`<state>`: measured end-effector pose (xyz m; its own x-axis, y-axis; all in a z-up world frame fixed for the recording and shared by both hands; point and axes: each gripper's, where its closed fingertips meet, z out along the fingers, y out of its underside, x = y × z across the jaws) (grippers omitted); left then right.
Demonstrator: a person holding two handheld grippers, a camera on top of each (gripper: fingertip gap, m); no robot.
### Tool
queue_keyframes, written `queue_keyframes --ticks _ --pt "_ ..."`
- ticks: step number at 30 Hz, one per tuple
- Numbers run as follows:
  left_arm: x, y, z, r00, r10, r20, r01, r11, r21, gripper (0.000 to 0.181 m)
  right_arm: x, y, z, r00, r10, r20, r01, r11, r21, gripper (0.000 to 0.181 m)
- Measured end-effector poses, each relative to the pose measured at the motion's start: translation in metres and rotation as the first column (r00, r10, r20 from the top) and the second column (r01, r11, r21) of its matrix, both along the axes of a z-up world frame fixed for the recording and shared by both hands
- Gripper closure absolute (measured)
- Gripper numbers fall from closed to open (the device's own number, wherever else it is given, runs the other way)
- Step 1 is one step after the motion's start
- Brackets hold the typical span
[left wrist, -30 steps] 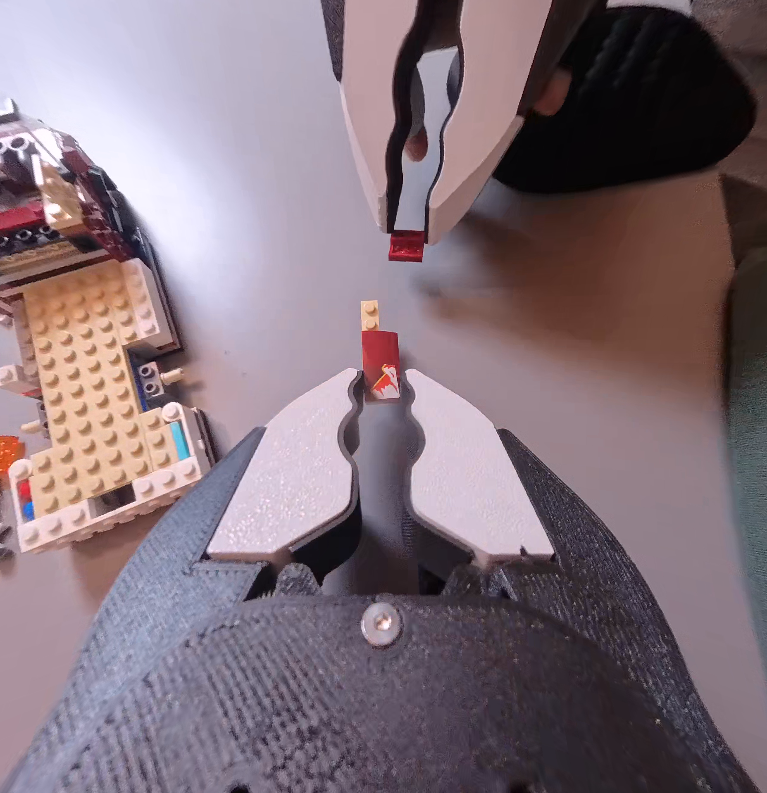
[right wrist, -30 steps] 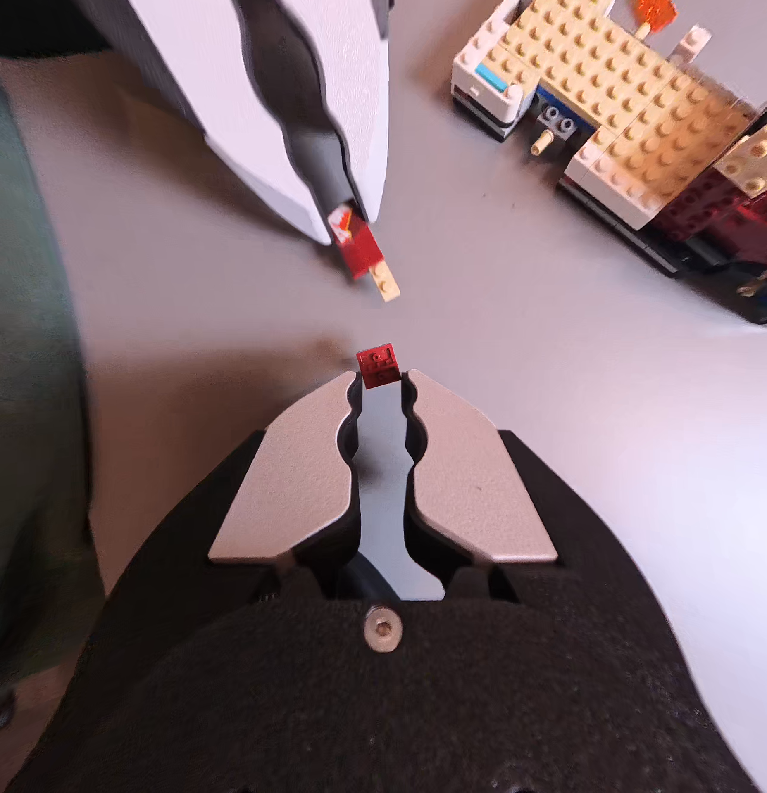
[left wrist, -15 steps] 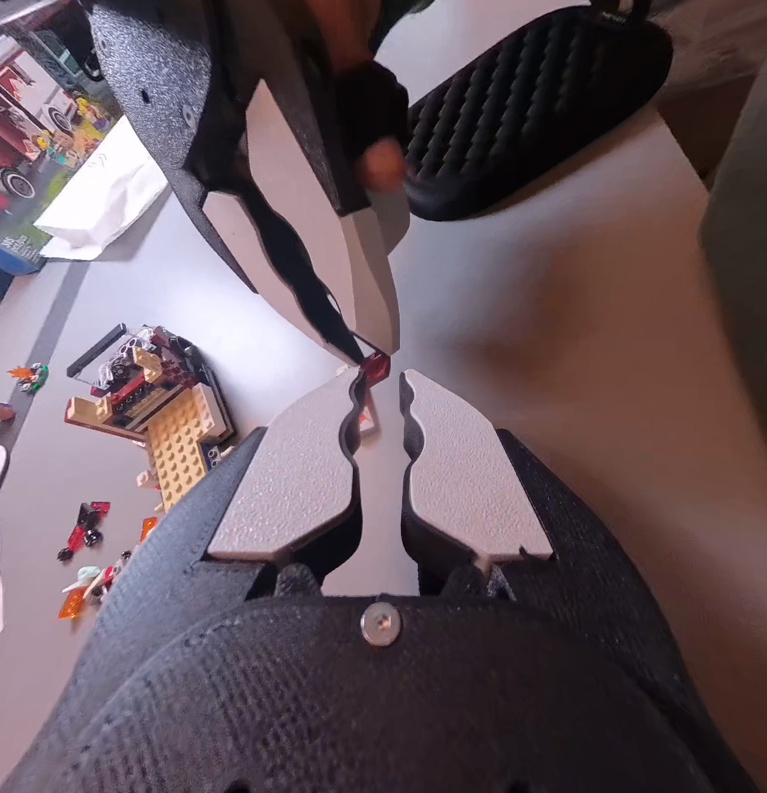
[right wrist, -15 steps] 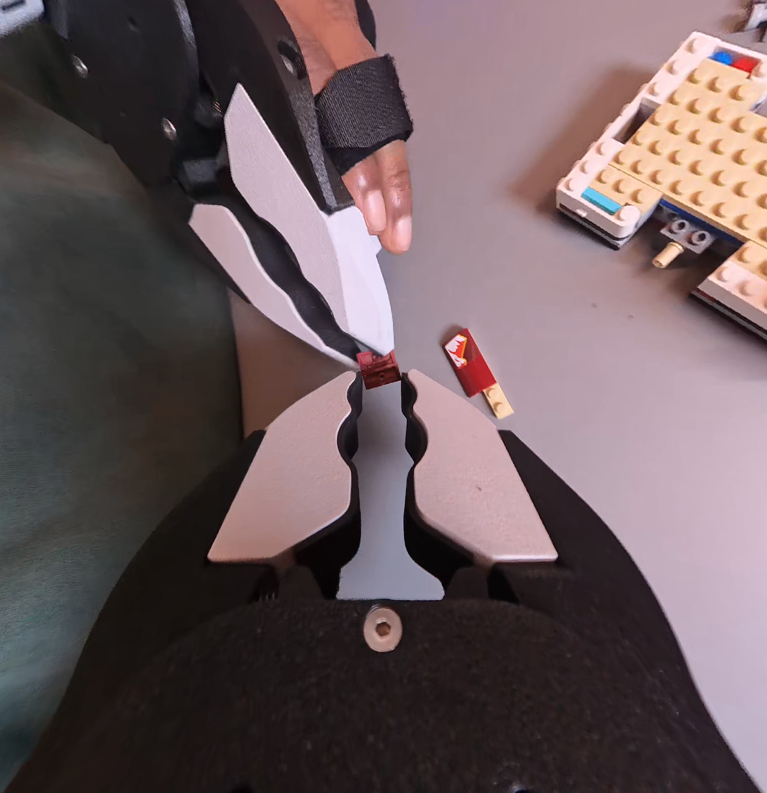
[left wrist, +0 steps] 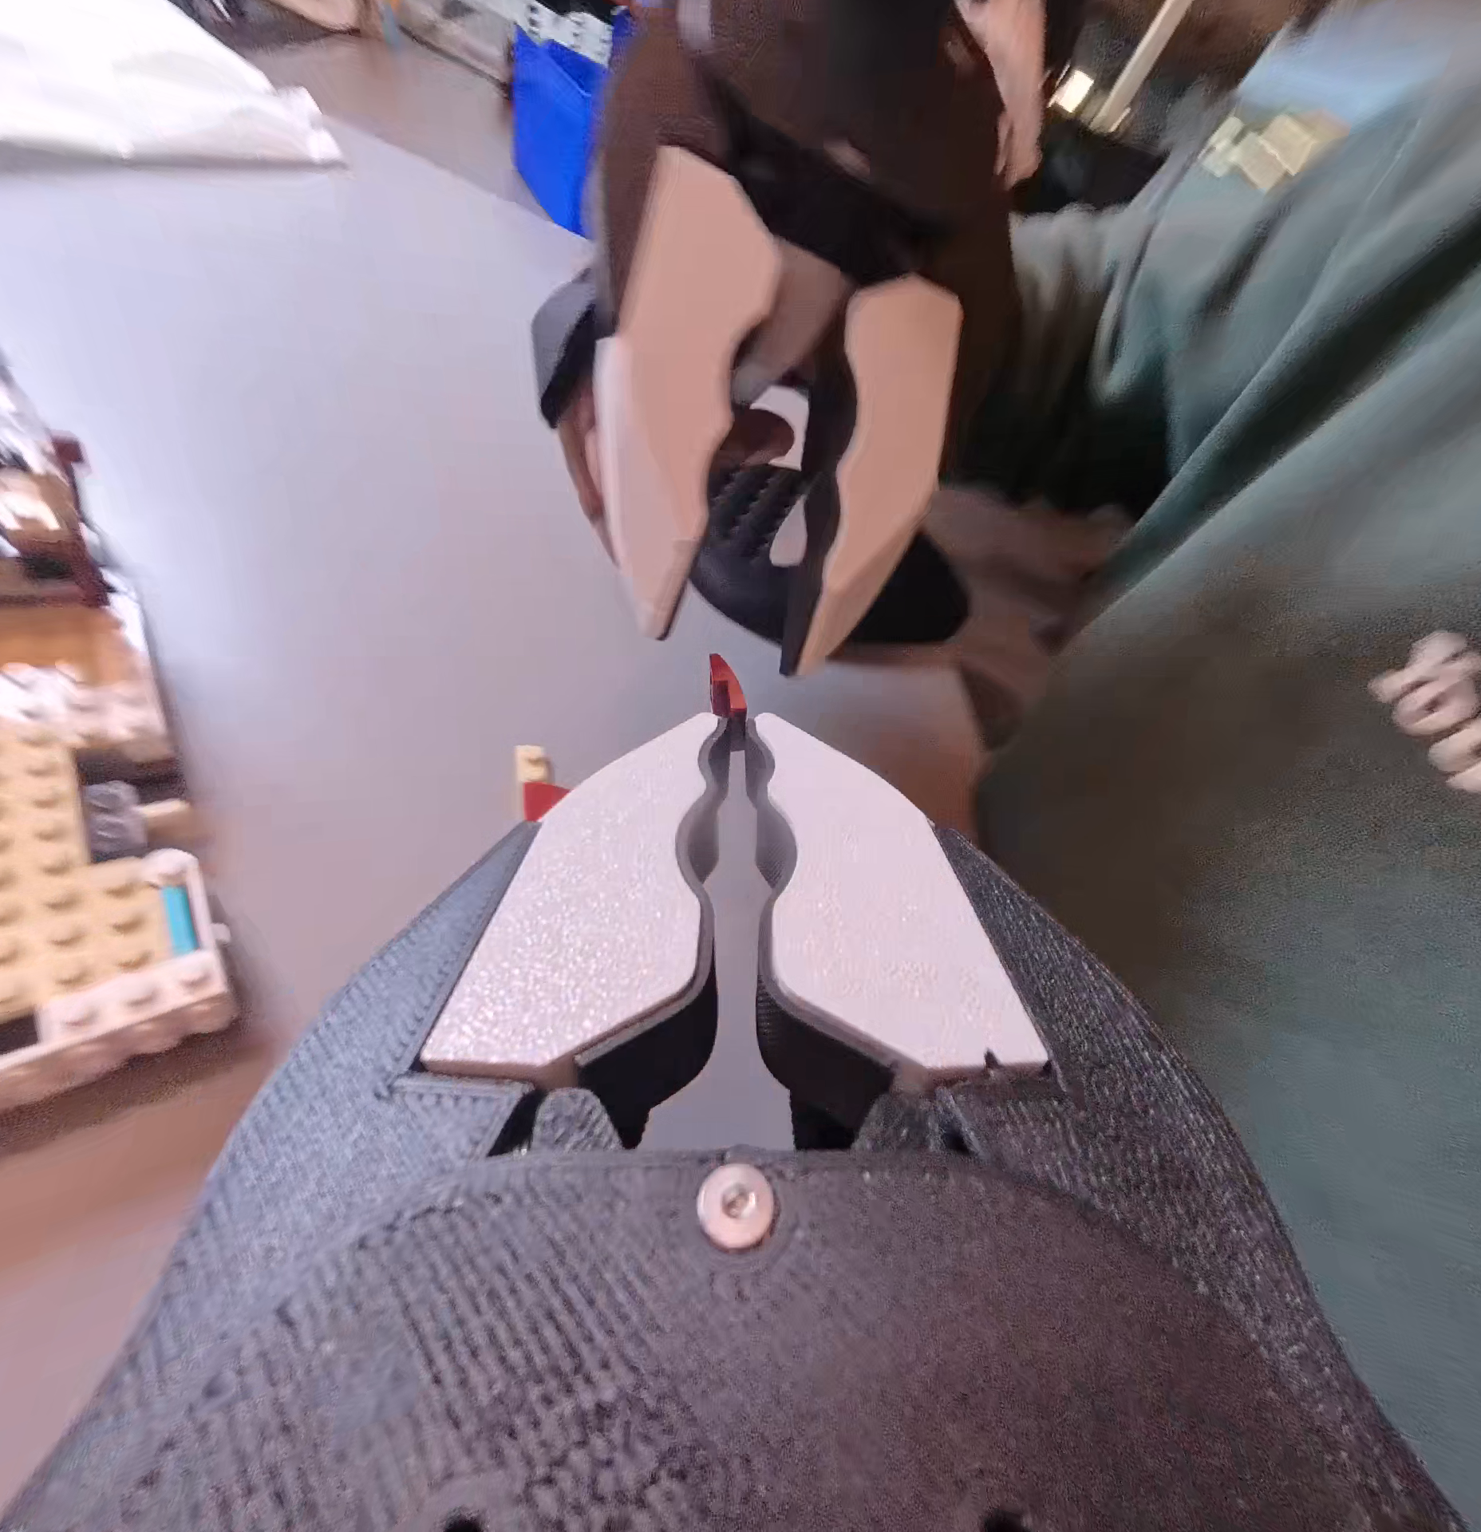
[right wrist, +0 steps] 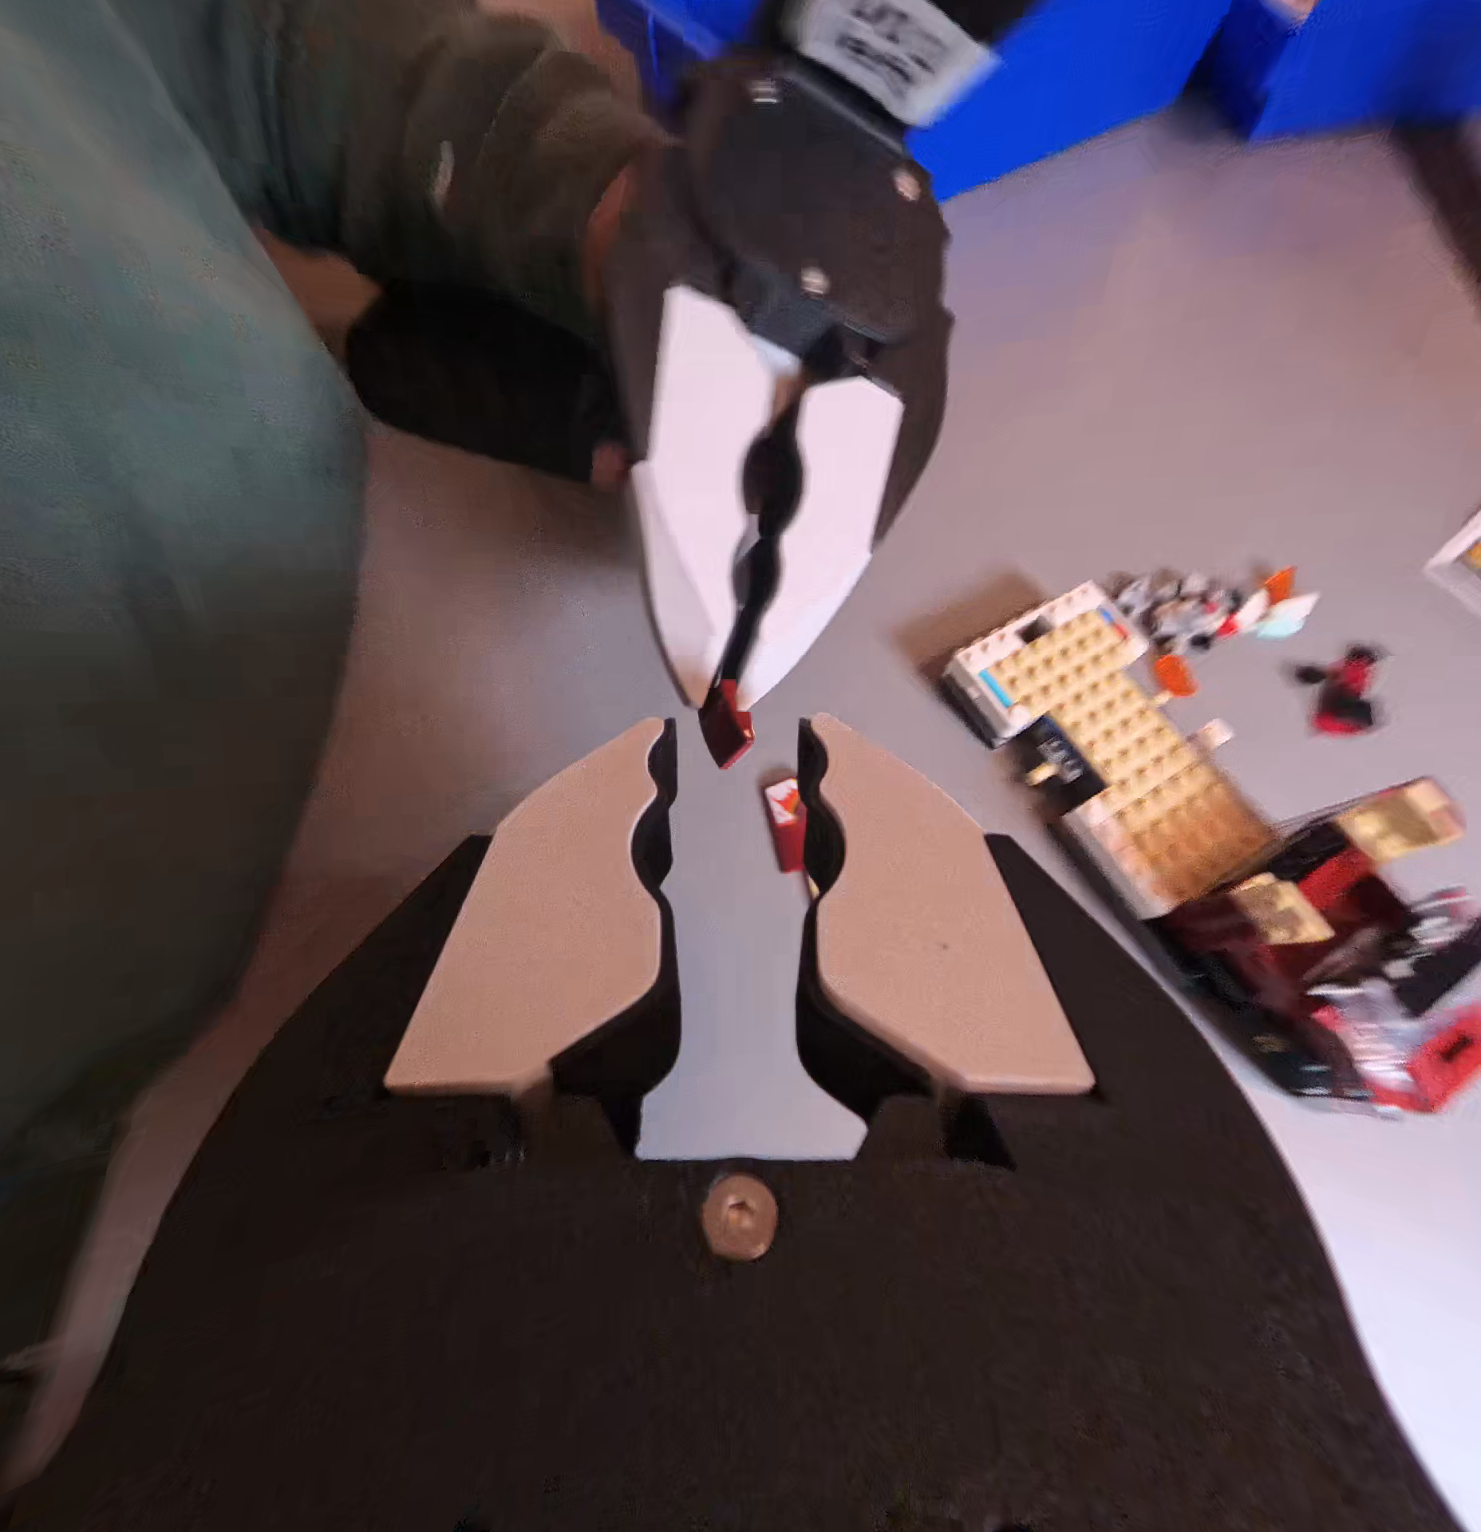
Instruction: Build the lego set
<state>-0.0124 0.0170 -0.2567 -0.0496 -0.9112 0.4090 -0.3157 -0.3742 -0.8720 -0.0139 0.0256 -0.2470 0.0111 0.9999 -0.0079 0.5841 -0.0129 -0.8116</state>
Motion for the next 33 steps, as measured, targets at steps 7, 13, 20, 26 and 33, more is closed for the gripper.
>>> queue_keyframes --ticks 7,13,20,26,33 --pt "0.004 0.001 0.002 0.995 -0.076 0.063 0.095 0.9 -0.426 0.178 -0.003 0.0 -0.01 0.996 -0.009 0.083 -0.029 0.897 0.441 0.157" --pt "0.004 0.008 -0.001 0.999 -0.029 0.039 0.043 0.904 -0.426 0.178 -0.003 0.007 -0.014 0.992 -0.057 0.116 -0.002 0.892 0.451 0.165" --pt "-0.009 0.038 -0.048 0.944 0.152 -0.292 -0.122 0.985 0.119 0.153 0.027 0.031 -0.048 0.905 -0.372 0.204 0.352 0.927 0.13 0.165" --pt "-0.003 0.031 -0.073 0.886 0.158 -0.437 -0.004 0.943 0.334 0.153 0.036 0.032 -0.071 0.782 -0.547 0.299 0.581 0.813 -0.032 0.165" --pt "0.001 0.016 -0.072 0.896 0.126 -0.426 0.023 0.945 0.328 0.161 0.035 0.033 -0.079 0.704 -0.613 0.358 0.668 0.743 -0.04 0.165"
